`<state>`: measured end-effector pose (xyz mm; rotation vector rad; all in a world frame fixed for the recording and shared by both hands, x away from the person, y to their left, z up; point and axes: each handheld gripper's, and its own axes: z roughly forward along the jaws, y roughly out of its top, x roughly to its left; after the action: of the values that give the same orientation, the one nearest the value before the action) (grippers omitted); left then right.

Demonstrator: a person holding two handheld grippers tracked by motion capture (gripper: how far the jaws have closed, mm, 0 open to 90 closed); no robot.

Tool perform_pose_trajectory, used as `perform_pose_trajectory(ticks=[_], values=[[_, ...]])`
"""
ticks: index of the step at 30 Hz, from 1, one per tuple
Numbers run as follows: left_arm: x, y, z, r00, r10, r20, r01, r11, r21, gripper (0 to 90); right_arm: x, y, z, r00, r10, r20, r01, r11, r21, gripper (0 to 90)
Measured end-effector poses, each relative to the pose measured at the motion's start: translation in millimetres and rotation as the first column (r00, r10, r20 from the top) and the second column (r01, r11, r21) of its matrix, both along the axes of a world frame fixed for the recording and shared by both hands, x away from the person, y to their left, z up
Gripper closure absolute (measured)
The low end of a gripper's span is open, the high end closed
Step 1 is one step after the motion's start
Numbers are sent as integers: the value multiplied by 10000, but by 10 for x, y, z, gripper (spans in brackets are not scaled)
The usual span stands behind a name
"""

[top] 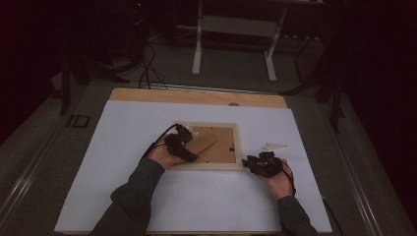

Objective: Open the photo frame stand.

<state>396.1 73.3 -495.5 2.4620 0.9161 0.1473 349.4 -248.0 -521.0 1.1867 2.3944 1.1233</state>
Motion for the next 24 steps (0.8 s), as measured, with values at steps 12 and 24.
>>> perform_pose_trajectory(ticks=[12,24], values=[[-43,-16,31,9986,38,530,-40,10000,41,338,20,19,12,10000,3,53,-2,10000,-70,661],[-82,-32,39,9958,63,913,-71,9999,86,339,98,34,60,10000,-62,49,61,10000,58,650]])
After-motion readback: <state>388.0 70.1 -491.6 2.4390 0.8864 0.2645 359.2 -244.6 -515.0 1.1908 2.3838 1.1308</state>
